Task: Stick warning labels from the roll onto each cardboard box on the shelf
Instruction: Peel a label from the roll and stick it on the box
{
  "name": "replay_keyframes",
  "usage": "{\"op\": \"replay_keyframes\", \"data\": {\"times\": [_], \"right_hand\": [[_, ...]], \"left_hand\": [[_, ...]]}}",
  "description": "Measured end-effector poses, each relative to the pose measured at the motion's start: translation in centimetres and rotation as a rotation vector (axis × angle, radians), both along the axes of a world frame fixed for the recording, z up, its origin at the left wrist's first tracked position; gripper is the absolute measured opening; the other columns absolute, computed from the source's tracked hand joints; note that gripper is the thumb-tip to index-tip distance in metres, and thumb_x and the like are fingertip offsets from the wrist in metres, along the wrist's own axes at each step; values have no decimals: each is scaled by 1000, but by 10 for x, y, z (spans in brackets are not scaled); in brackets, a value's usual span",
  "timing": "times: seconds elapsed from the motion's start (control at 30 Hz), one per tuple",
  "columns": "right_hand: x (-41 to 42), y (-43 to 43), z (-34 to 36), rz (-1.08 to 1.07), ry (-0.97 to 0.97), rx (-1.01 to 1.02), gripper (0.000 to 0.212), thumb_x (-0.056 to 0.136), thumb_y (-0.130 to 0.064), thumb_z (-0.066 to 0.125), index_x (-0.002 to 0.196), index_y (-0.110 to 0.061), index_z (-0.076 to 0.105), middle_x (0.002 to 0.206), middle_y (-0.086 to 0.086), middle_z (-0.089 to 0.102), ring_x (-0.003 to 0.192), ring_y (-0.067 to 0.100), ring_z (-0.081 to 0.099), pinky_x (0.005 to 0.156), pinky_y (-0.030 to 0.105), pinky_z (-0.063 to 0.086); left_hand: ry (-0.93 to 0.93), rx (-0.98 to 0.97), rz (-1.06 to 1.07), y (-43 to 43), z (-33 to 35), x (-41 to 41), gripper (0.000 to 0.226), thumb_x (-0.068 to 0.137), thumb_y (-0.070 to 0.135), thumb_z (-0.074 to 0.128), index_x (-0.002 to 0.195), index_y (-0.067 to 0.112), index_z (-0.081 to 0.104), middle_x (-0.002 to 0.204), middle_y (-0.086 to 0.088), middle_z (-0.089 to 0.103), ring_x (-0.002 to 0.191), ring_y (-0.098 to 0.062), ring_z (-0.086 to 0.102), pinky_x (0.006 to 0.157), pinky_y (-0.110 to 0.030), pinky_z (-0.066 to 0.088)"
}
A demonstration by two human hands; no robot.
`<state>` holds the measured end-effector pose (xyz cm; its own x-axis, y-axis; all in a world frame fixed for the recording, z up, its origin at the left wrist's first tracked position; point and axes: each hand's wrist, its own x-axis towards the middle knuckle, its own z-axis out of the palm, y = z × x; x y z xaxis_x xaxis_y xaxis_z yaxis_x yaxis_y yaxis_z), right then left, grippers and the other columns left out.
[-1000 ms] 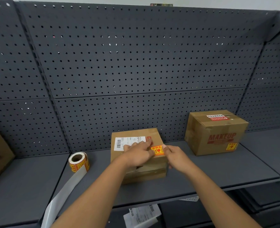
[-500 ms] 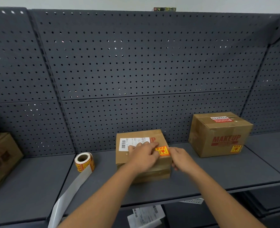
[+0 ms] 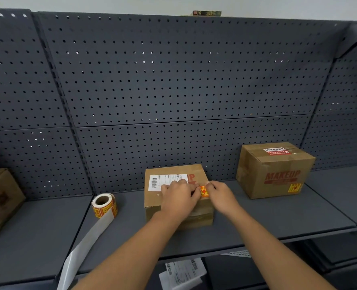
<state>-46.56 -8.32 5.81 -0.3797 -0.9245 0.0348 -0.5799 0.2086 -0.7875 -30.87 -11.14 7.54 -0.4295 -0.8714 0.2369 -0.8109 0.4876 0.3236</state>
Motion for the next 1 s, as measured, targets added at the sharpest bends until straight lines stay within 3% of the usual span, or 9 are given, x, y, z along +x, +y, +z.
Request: {"op": "replay_keyframes", "data": {"times": [0.13,0.23,0.3,0.4,0.53,0.63,0.8,0.9,1.0], "right_hand": [[-9,1,9,14,-30,44,38,104,-28,40,86,-10,69,88,7,71,89,28,65,75,40,49],[-21,8,18,-15,-37,6,43,108,-34,39,94,-3,67,94,16,70,91,31,64,78,40,48],[-25,10,23,-11,-16,-28,50,108,-44,41,86,-4,61,91,20,67,85,31,64,73,37,44],[-20,7,31,12,9,-23,53,107,-48,43,89,-3,62,93,17,68,88,29,66,74,37,47],[-8,-3,34,26,-20,10,39,106,-48,46,106,-15,67,101,1,70,95,16,66,83,38,53],[-2,-7,30,-7,-84,49,33,106,-43,49,116,-15,63,101,-1,69,93,13,66,75,33,52],[1,-17,19,-77,-389,103,38,106,-39,53,114,-5,69,97,4,76,91,18,70,73,30,51],[1,-12,18,-87,-593,103,38,105,-40,56,109,-8,74,99,9,80,95,22,72,74,31,48],[-2,-9,18,-67,-635,76,29,105,-33,58,115,-11,73,101,8,80,90,19,72,71,30,46]], "left_hand": [[59,38,-36,-6,8,6,35,105,46,47,112,30,77,89,6,62,94,-19,61,90,-42,48],[188,131,-33,-13,17,21,32,103,43,53,96,25,78,84,8,69,77,-11,65,72,-37,59],[194,69,26,-20,24,36,26,101,39,55,104,27,77,98,6,73,84,-14,67,76,-38,59],[64,-63,188,-36,28,62,36,98,43,58,130,29,67,132,0,60,118,-27,54,100,-41,46],[38,280,396,-51,14,84,82,96,67,50,160,22,25,162,-14,24,144,-43,32,116,-52,32],[377,604,443,-55,0,90,110,90,76,54,165,12,6,169,-18,17,150,-43,30,118,-52,35],[602,811,386,-59,-14,94,98,77,87,57,141,13,56,130,-10,66,112,-30,66,100,-47,55],[651,805,330,-59,-16,95,83,82,82,58,135,19,59,121,-5,71,104,-26,70,97,-45,57],[677,783,311,-56,-15,95,72,87,77,59,130,20,62,118,-3,72,103,-24,71,100,-44,56]]}}
